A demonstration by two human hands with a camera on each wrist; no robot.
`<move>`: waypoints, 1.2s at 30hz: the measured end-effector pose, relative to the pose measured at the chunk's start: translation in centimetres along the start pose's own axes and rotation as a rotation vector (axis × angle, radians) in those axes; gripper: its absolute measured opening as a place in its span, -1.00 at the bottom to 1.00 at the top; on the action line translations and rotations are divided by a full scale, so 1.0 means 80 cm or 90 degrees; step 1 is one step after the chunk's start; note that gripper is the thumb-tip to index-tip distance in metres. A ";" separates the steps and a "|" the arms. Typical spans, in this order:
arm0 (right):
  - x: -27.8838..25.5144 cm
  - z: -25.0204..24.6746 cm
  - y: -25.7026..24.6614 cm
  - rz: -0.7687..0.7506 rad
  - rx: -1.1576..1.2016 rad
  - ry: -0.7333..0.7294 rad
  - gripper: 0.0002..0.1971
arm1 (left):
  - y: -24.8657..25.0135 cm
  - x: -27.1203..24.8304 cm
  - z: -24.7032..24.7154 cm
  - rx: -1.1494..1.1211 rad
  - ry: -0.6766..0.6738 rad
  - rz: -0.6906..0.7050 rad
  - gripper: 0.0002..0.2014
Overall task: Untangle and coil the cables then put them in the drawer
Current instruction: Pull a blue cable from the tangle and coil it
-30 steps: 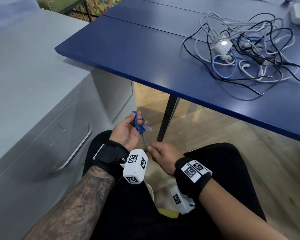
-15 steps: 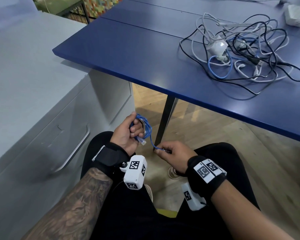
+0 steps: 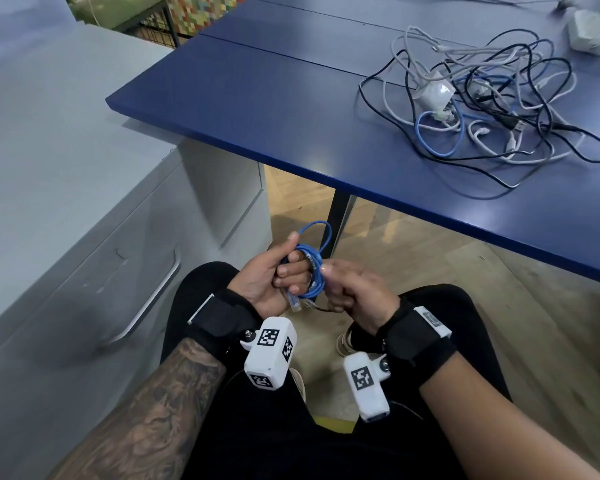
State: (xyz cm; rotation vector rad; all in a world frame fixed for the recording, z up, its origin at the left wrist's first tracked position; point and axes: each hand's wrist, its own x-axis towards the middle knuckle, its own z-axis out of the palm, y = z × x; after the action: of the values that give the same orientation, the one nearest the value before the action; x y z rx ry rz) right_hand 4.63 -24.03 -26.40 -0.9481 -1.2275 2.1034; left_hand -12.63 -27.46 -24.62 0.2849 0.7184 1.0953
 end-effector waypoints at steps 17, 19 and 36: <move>0.010 -0.014 0.008 -0.056 -0.219 0.139 -0.82 | 0.024 0.009 -0.018 0.006 0.127 0.116 -0.67; 0.006 -0.027 0.013 -0.049 -0.329 0.166 -0.79 | 0.043 0.008 -0.037 -0.098 0.136 0.146 -0.69; 0.010 -0.042 0.007 -0.067 -0.416 0.213 -0.95 | 0.016 0.013 -0.022 0.060 0.167 0.100 -0.63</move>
State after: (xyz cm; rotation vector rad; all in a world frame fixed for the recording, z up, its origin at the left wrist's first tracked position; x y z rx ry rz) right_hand 6.70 -21.96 -28.27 -1.4021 -1.7629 1.3878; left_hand -14.41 -26.18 -25.63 0.2843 0.9959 1.2645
